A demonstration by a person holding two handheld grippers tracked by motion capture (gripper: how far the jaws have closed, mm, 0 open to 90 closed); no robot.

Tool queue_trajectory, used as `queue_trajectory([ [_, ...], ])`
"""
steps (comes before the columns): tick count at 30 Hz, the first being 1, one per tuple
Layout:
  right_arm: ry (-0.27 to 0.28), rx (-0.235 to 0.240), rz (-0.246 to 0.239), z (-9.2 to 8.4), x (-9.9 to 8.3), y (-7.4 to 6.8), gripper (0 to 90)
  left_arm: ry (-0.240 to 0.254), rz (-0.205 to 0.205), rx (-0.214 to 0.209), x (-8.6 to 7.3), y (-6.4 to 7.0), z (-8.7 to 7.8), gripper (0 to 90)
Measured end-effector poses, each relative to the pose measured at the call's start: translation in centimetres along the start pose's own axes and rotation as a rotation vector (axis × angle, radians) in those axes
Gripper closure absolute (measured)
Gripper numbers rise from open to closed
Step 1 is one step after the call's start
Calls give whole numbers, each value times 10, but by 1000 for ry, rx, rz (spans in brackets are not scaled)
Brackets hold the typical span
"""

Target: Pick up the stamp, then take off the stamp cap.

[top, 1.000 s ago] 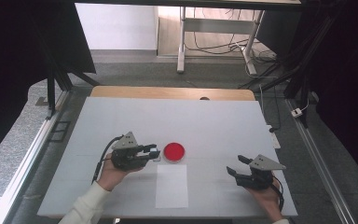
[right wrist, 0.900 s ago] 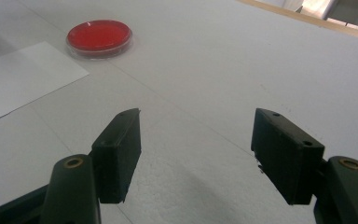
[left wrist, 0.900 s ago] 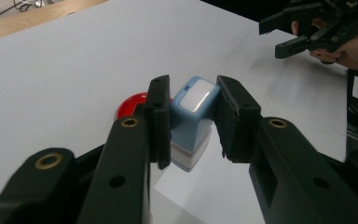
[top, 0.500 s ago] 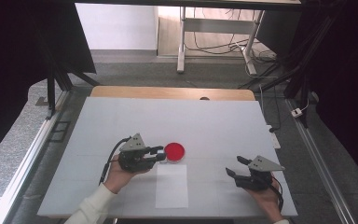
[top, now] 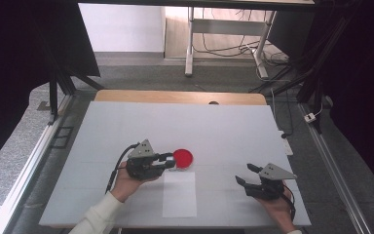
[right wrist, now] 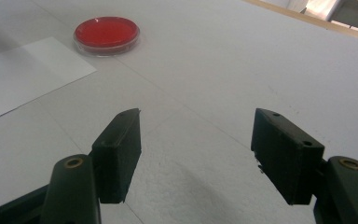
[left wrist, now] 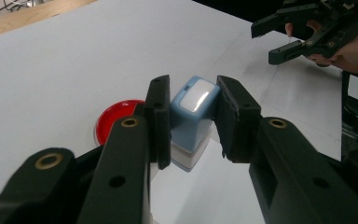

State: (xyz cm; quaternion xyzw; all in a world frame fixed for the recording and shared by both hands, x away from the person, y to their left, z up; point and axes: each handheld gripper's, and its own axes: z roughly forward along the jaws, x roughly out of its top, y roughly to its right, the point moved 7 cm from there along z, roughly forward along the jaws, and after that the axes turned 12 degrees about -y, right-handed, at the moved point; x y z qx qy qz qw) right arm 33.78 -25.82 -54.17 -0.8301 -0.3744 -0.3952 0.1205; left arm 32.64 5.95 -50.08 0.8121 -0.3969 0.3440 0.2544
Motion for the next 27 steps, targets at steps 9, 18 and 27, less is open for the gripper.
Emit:
queue_trajectory([
  [9,9,13,-6,-1,4,-6,324,0,5,-7,2,1,4,671],
  [18,33,32,-5,-1,12,-8,321,-3,4,-13,2,2,5,671],
  [27,31,74,-16,4,20,-18,311,-4,2,-12,3,1,7,671],
])
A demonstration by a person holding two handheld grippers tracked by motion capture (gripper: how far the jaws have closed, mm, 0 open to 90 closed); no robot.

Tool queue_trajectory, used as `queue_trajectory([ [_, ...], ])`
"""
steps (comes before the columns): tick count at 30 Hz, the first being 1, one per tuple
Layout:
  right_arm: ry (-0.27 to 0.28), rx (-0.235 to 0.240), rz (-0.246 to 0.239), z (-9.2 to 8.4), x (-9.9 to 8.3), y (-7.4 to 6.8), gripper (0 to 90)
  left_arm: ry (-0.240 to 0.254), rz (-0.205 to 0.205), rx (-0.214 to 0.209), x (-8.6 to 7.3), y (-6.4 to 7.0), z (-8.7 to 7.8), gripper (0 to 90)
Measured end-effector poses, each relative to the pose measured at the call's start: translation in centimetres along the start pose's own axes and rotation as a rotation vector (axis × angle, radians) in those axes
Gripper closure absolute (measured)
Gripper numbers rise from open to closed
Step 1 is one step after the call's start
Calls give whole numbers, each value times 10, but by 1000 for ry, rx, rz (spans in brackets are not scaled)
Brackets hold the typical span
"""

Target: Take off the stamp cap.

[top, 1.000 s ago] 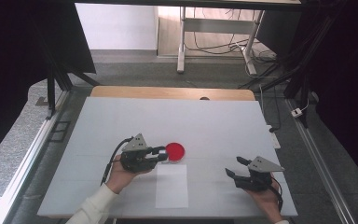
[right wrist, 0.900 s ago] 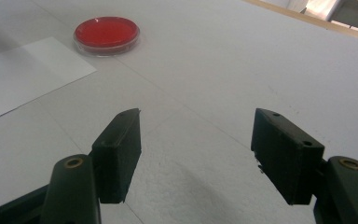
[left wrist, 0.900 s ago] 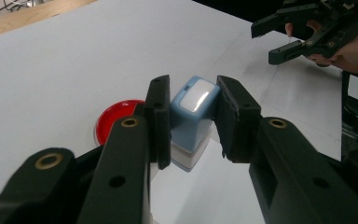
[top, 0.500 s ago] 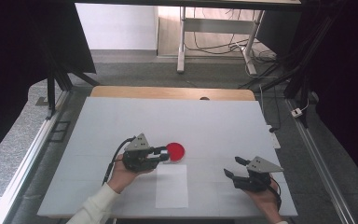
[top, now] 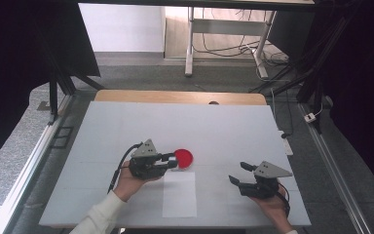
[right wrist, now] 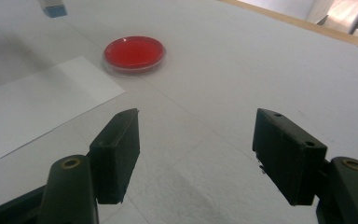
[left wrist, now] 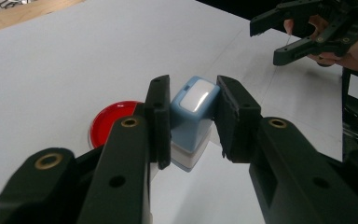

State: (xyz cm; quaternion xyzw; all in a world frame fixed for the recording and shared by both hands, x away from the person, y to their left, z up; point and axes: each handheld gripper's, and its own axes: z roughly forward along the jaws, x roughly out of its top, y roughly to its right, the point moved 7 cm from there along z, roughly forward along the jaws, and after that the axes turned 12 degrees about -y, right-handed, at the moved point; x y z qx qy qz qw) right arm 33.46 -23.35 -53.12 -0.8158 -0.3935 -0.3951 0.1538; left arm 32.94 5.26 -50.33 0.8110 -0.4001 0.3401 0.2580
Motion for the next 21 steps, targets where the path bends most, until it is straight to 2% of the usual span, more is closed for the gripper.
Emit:
queue_trajectory([
  [15,7,51,-48,11,22,-18,333,0,7,-5,1,1,1,671],
  [21,17,92,-71,15,32,-29,338,-4,10,0,2,1,3,671],
])
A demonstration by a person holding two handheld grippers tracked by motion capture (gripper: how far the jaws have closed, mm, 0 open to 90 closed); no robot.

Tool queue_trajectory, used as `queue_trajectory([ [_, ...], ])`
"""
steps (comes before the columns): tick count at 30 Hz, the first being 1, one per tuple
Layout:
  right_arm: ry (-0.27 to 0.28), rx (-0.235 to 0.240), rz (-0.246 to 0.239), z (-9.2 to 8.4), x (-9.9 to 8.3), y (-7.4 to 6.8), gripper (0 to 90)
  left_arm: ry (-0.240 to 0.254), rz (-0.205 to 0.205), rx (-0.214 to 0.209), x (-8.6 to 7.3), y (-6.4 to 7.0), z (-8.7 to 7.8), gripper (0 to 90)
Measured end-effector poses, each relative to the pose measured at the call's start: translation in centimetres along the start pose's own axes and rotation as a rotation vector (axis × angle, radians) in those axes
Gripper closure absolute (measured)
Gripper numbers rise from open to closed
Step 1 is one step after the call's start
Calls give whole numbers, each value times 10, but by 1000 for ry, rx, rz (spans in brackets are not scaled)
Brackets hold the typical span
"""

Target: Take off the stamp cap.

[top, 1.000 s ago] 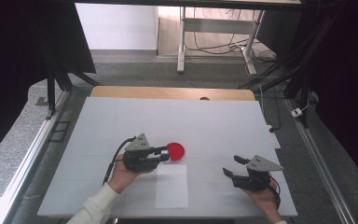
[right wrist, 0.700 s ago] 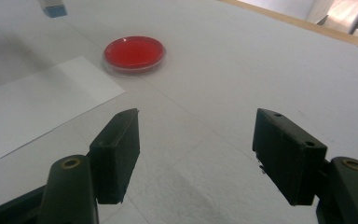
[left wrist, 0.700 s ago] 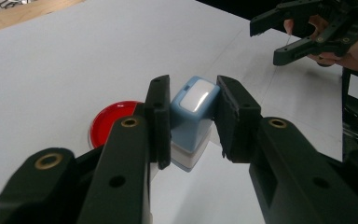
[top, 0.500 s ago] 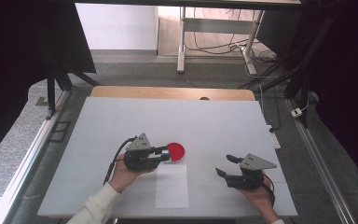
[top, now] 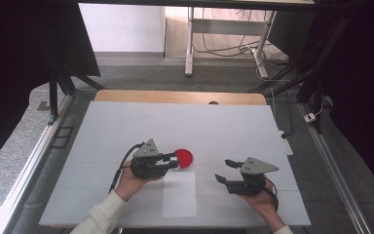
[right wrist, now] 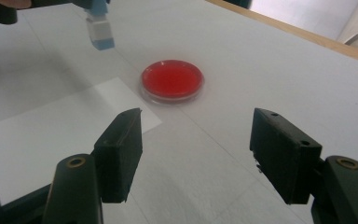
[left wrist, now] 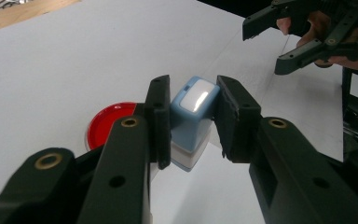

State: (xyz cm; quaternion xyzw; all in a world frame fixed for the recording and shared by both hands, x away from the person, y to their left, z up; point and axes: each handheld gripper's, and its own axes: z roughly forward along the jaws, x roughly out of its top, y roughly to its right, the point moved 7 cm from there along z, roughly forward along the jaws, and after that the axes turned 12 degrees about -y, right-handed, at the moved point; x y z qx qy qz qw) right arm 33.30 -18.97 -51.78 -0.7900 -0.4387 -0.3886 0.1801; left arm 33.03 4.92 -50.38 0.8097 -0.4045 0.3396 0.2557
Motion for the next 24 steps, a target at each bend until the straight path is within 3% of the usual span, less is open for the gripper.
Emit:
queue_trajectory([
  [22,-14,57,-40,19,18,-18,349,4,10,-7,4,2,3,672],
  [24,-10,80,-44,23,22,-22,351,5,12,-9,5,3,3,672],
])
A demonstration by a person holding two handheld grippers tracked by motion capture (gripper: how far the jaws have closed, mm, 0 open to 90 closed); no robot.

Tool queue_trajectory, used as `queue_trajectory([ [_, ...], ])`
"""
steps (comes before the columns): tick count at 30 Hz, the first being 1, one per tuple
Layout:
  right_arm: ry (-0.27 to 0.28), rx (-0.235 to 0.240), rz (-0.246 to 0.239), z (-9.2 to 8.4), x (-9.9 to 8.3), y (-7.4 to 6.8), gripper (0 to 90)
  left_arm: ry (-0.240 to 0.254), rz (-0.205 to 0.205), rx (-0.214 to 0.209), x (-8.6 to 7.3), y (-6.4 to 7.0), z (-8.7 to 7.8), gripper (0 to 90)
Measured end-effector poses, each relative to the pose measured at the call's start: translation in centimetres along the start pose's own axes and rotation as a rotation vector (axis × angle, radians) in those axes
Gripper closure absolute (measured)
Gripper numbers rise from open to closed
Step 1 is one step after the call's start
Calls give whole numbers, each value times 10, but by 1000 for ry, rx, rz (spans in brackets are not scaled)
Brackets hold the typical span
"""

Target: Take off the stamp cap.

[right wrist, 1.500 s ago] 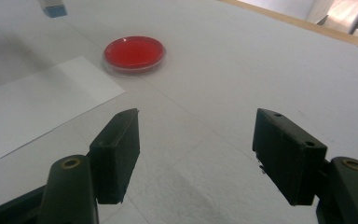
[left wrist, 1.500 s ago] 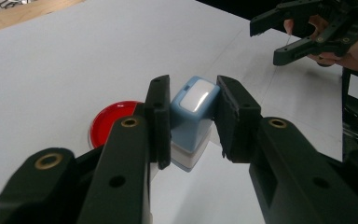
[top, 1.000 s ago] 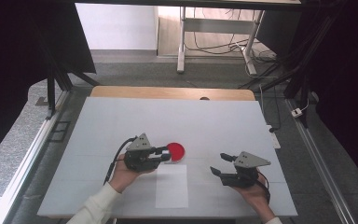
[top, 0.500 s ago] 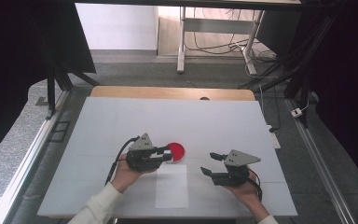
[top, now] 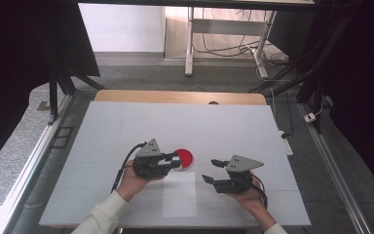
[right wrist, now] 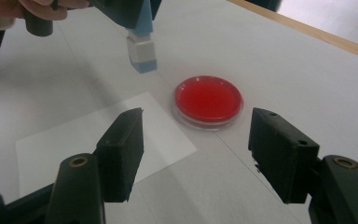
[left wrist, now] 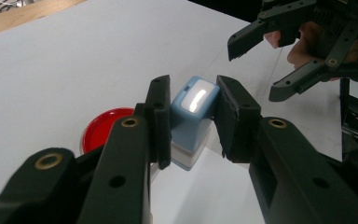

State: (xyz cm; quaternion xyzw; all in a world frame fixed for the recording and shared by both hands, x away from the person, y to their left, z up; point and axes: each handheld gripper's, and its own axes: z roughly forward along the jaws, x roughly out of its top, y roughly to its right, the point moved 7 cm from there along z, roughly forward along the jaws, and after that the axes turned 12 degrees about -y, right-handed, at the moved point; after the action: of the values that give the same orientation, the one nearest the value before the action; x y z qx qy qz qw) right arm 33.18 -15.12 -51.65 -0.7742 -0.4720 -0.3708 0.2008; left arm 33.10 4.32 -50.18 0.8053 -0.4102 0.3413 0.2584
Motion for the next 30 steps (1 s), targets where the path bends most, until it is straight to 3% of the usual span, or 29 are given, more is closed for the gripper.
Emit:
queue_trajectory([
  [19,-41,82,-57,33,18,-25,399,1,12,-24,2,5,2,675],
  [30,-67,120,-62,50,26,-27,455,-3,26,-40,2,9,4,675],
])
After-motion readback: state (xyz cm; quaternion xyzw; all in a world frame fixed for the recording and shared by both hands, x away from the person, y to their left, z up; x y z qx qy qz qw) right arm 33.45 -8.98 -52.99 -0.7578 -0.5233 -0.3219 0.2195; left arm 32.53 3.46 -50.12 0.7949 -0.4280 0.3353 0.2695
